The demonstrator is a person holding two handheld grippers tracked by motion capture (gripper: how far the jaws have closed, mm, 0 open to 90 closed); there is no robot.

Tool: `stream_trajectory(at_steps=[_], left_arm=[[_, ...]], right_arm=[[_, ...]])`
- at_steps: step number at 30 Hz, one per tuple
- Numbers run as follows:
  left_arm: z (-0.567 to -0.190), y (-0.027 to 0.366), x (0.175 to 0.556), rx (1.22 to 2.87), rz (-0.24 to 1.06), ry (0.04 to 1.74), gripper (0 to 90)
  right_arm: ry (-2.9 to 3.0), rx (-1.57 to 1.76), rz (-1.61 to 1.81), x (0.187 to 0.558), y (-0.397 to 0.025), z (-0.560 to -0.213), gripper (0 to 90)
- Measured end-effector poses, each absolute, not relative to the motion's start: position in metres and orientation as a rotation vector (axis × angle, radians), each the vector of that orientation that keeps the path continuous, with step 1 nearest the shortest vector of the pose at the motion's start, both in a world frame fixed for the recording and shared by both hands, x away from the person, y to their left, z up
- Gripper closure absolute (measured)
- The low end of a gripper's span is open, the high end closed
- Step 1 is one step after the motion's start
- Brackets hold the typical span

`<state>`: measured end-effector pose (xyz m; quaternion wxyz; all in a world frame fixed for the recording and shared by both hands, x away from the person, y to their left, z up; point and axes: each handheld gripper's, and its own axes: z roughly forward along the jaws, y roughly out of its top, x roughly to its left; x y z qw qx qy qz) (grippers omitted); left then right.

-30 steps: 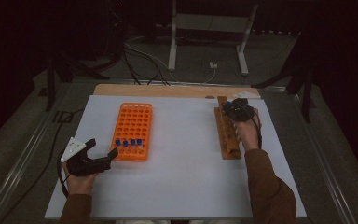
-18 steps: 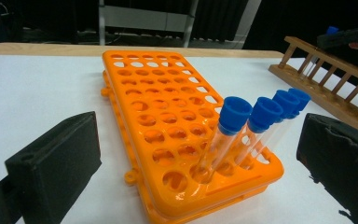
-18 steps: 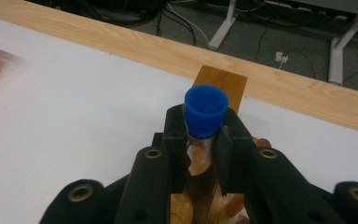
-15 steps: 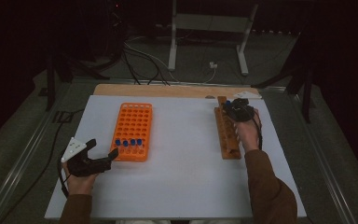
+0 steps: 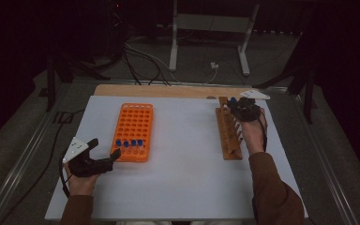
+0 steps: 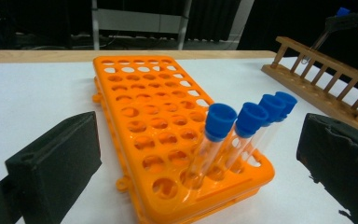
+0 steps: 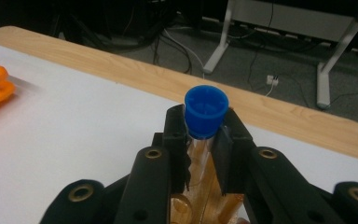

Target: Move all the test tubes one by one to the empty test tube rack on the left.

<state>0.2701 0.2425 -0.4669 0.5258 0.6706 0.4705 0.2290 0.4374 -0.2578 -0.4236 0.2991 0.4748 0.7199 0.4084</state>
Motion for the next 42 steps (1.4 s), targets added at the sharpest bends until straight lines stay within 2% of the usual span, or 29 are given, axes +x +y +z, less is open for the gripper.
stream_trajectory(at_steps=[9, 18, 25, 42], left_arm=[[-0.460, 0.233, 0.269, 1.647, 0.630, 1.088, 0.6], [-0.454, 0.227, 0.267, 1.649, 0.651, 1.063, 0.6], [-0.451, 0.222, 0.266, 1.640, 0.697, 1.030, 0.6], [-0.430, 0.180, 0.269, 1.703, 0.627, 0.934, 2.7]], right_arm=[[1.874, 1.205, 1.114, 0.426, -0.259, -0.404, 76.6], [1.876, 1.150, 1.210, 0.408, -0.260, -0.388, 76.6], [1.981, 1.078, 1.268, 0.391, -0.238, -0.390, 76.6], [2.194, 0.963, 1.383, 0.361, -0.184, -0.401, 76.4]])
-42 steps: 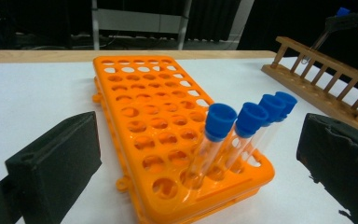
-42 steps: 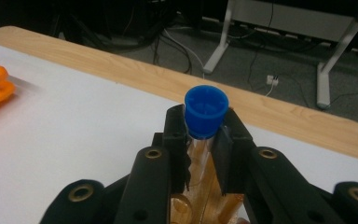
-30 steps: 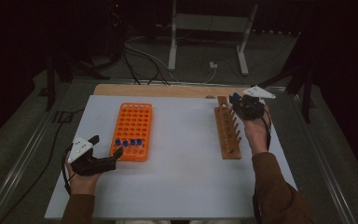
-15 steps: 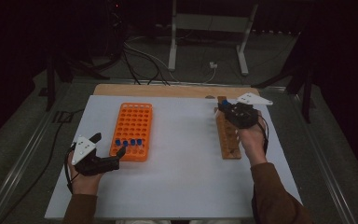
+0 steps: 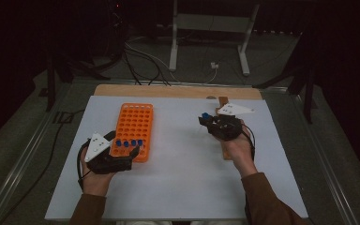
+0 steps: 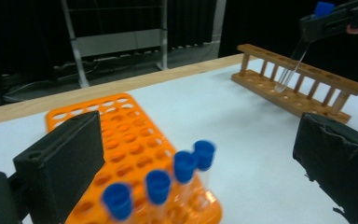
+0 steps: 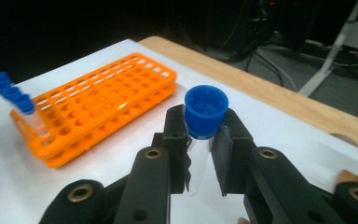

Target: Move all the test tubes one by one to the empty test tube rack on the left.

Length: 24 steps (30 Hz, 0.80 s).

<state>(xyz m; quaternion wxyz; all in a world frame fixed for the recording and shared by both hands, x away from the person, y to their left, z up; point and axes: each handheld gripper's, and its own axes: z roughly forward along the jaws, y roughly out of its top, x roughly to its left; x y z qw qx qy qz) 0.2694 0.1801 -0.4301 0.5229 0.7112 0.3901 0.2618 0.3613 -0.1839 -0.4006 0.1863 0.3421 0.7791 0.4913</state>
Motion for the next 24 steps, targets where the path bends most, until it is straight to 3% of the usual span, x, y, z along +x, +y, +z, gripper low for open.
stream_trajectory(at_steps=[24], left_arm=[[-0.424, 0.132, 0.286, 1.797, 0.605, 0.875, 1.3]], right_arm=[[2.347, 0.857, 1.442, 0.340, -0.143, -0.400, 76.3]])
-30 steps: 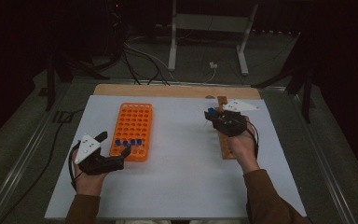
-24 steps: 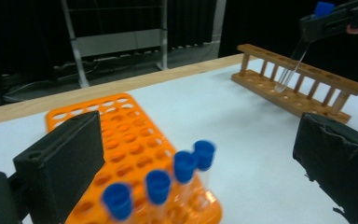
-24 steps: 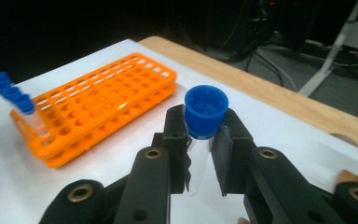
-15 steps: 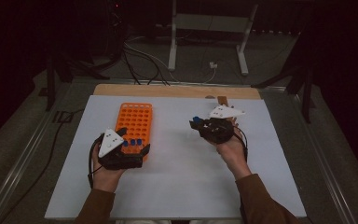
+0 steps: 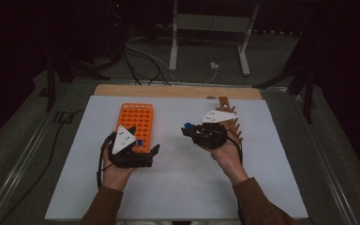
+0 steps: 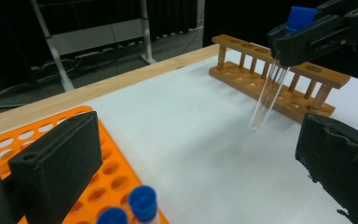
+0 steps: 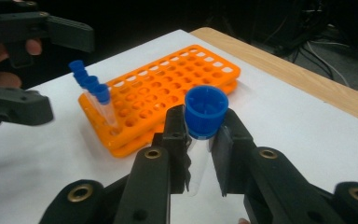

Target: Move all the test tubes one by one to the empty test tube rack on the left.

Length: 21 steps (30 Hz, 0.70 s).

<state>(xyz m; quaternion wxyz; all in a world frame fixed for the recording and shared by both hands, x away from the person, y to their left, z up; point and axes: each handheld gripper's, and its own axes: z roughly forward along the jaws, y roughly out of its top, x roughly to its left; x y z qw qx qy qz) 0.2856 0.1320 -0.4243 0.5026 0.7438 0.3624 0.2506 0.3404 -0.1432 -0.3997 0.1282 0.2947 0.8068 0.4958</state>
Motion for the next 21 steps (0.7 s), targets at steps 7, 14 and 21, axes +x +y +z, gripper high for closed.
stream_trajectory(at_steps=[7, 14, 21], left_arm=[[-0.426, 0.114, 0.289, 1.835, 0.570, 0.858, 1.8], [-0.429, 0.097, 0.294, 1.867, 0.548, 0.850, 6.8], [-0.432, 0.087, 0.293, 1.871, 0.531, 0.798, 35.1]], right_arm=[[2.375, 0.836, 1.452, 0.336, -0.132, -0.398, 76.3], [2.395, 0.825, 1.467, 0.332, -0.121, -0.397, 76.2], [2.387, 0.812, 1.492, 0.329, -0.113, -0.395, 76.2]])
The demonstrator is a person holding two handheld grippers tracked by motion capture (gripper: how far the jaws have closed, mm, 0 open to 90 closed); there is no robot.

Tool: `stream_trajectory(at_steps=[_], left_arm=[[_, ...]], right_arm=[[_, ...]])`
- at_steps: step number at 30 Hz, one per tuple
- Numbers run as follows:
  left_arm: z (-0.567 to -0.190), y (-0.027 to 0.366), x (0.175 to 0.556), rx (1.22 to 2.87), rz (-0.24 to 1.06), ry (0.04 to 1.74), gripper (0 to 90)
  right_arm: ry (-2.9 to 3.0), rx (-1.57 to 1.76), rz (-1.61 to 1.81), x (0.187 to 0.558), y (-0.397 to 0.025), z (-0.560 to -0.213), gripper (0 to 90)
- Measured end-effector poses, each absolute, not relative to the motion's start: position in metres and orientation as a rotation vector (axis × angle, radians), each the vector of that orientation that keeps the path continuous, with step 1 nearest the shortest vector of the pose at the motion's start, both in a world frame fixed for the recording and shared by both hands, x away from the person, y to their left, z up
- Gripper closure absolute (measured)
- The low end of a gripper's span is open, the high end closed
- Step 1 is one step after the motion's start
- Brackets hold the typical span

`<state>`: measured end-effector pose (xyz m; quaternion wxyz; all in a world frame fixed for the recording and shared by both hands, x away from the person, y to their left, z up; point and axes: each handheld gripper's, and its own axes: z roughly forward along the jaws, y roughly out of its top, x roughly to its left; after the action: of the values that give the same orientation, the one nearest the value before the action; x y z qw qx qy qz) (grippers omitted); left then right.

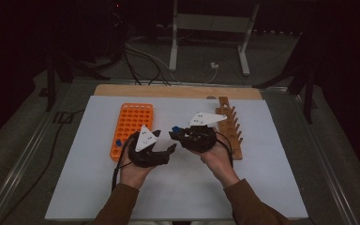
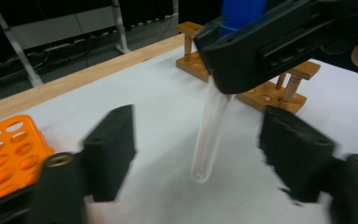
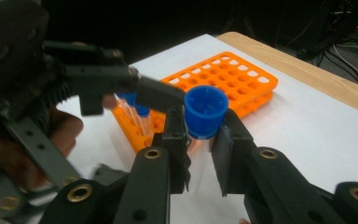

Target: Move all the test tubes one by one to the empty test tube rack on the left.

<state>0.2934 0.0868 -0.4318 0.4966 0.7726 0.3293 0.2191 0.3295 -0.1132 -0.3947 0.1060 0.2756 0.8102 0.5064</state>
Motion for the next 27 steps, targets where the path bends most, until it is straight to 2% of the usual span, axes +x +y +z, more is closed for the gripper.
stream_trajectory(at_steps=[3, 12, 17, 24, 25, 27], left_arm=[[-0.4314, 0.0852, 0.2924, 1.863, 0.535, 0.785, 49.0], [-0.4320, 0.0812, 0.2916, 1.859, 0.543, 0.788, 70.4], [-0.4322, 0.0814, 0.2914, 1.851, 0.544, 0.788, 75.5], [-0.4336, 0.0808, 0.2897, 1.848, 0.547, 0.773, 77.9], [-0.4338, 0.0812, 0.2898, 1.850, 0.547, 0.774, 78.0], [-0.4343, 0.0822, 0.2902, 1.844, 0.540, 0.784, 78.1]], right_arm=[[2.389, 0.807, 1.497, 0.3292, -0.1114, -0.3952, 76.2], [2.390, 0.811, 1.513, 0.3284, -0.1087, -0.3956, 76.2], [2.393, 0.810, 1.516, 0.3282, -0.1080, -0.3963, 76.2], [2.397, 0.816, 1.530, 0.3286, -0.1086, -0.3969, 75.8], [2.397, 0.817, 1.536, 0.3288, -0.1091, -0.3970, 74.8], [2.391, 0.820, 1.556, 0.3294, -0.1111, -0.3968, 66.9]])
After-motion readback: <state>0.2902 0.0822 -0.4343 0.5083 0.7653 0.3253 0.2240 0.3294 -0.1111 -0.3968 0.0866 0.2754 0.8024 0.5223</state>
